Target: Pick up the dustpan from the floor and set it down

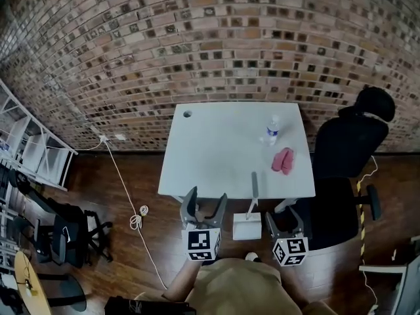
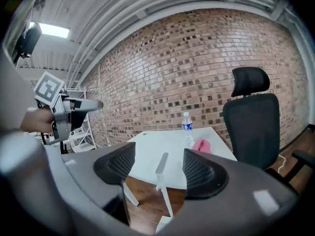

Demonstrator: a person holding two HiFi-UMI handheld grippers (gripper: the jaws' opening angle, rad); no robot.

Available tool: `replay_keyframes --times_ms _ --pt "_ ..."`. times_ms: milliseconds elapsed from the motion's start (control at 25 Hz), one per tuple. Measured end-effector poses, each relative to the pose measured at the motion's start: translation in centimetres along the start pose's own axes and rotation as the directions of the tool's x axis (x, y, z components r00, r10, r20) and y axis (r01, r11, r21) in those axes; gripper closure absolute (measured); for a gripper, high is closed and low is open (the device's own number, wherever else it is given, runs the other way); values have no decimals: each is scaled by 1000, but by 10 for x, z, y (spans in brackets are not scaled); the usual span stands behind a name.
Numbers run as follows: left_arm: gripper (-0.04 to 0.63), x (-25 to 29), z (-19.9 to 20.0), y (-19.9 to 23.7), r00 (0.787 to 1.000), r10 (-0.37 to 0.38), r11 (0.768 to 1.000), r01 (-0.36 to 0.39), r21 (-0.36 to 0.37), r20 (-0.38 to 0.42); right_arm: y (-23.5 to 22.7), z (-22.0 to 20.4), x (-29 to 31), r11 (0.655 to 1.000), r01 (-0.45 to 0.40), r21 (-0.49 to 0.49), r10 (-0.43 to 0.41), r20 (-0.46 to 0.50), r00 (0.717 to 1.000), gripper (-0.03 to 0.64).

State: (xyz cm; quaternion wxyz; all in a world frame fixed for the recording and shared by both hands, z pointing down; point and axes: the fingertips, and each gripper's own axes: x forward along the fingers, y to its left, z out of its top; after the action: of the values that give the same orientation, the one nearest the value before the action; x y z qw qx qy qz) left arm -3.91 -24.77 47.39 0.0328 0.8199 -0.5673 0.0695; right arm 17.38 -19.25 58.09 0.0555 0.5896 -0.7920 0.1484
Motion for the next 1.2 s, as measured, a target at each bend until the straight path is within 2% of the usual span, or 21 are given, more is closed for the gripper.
replay_keyframes --times_ms 280,560,960,1200 --pt "264 6 -5 26 1000 -7 1000 7 -12 -9 10 -91 47 1000 -24 19 27 -192 981 327" --pt "264 4 -8 58 999 42 998 -43 -38 -21 -13 -137 104 991 17 130 11 -207 978 339" --pt "267 -5 -17 91 991 127 990 -129 -53 -41 -15 -164 159 1000 -12 24 19 -325 946 434" --pt "267 -13 -18 105 985 164 984 -167 -57 -51 -11 -165 173 1000 -17 -2 15 -339 941 499"
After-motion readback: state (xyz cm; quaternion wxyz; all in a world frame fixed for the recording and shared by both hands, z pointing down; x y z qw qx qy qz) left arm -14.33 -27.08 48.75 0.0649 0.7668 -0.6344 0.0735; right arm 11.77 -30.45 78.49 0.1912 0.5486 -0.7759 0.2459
